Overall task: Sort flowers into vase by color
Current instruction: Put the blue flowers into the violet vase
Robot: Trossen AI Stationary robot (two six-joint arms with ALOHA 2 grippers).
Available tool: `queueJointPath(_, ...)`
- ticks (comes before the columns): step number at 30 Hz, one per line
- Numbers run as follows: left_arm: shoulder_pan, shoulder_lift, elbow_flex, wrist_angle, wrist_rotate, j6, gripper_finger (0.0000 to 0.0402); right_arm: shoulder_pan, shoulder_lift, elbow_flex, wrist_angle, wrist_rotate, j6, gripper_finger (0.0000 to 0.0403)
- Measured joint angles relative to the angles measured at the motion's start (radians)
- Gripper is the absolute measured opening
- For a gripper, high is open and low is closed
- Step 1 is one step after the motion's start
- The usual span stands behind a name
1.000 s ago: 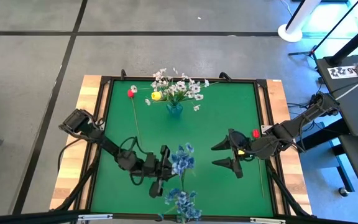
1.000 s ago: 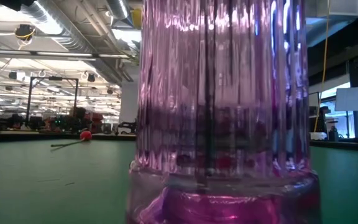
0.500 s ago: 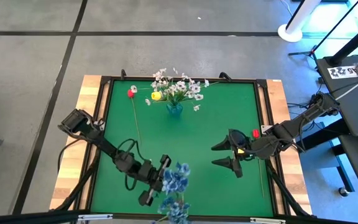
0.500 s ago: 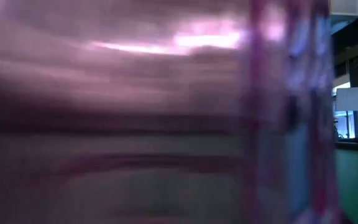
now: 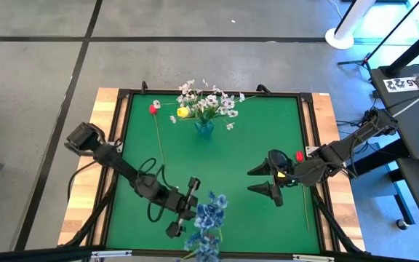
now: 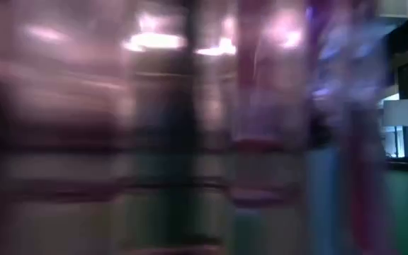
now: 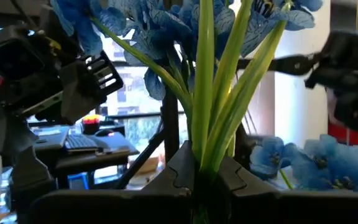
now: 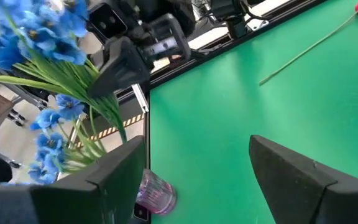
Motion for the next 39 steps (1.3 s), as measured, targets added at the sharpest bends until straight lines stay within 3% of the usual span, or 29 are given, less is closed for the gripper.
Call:
queueJointPath(11,0.032,-0.21,-0.001,-0.34,-0.003,0.061,0.0006,0.0,0.0,0.0,0.0,-0.007,0.002,0.0285)
queueJointPath(19,0.017,-0.239,-0.001,-0.369,-0.02,0.063,0.0006,0.0,0.0,0.0,-0.001,0.001,0.002,0.0285)
queueJointPath(26,0.01,-0.239,-0.001,-0.379,-0.126,0.083,0.0006,0.0,0.0,0.0,-0.002,0.015,0.001,0.0285)
queueJointPath(39,0.087,-0.286,-0.001,-0.375,-0.217,0.083,0.0006,0.0,0.0,0.0,-0.001,0.02,0.02,0.0285)
